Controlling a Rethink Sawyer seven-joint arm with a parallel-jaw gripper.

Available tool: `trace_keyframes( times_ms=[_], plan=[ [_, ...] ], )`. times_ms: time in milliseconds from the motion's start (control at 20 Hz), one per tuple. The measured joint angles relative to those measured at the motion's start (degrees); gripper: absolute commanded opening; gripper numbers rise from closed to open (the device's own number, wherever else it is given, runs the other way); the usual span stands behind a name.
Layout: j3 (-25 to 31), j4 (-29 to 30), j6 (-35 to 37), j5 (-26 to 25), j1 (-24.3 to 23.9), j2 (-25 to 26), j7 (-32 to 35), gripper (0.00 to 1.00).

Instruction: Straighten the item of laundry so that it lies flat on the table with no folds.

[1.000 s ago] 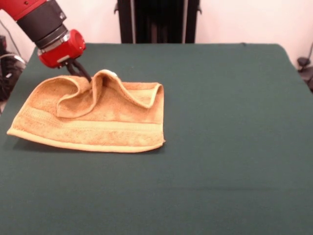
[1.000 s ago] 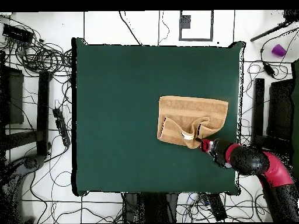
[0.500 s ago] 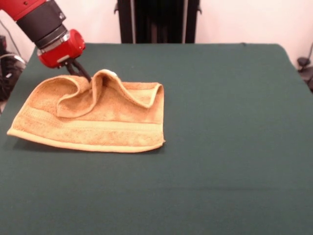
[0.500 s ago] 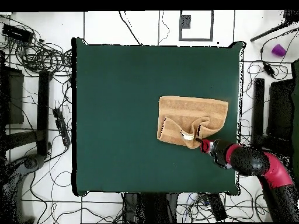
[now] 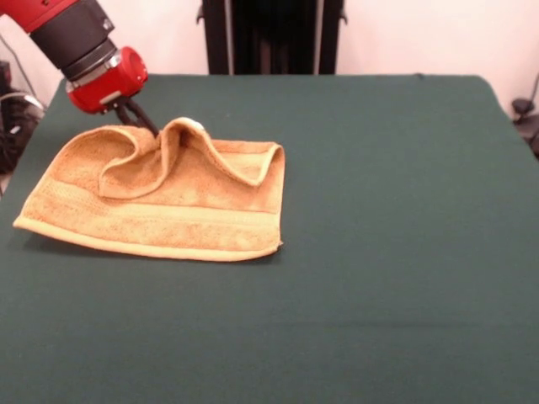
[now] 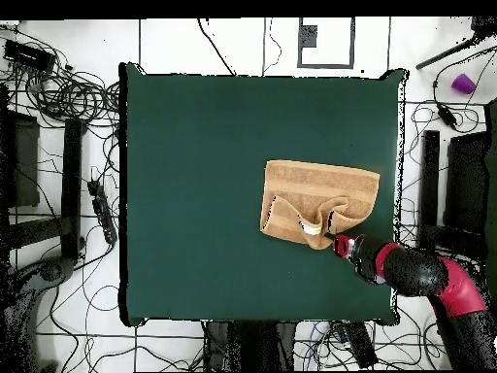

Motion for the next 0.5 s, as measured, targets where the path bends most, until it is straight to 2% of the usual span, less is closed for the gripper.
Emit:
trace_keyframes(
  times_ms=[500],
  plan=[
    [0.0,0.9,0.0,0.0,0.0,0.0,0.0,0.00]
  ],
)
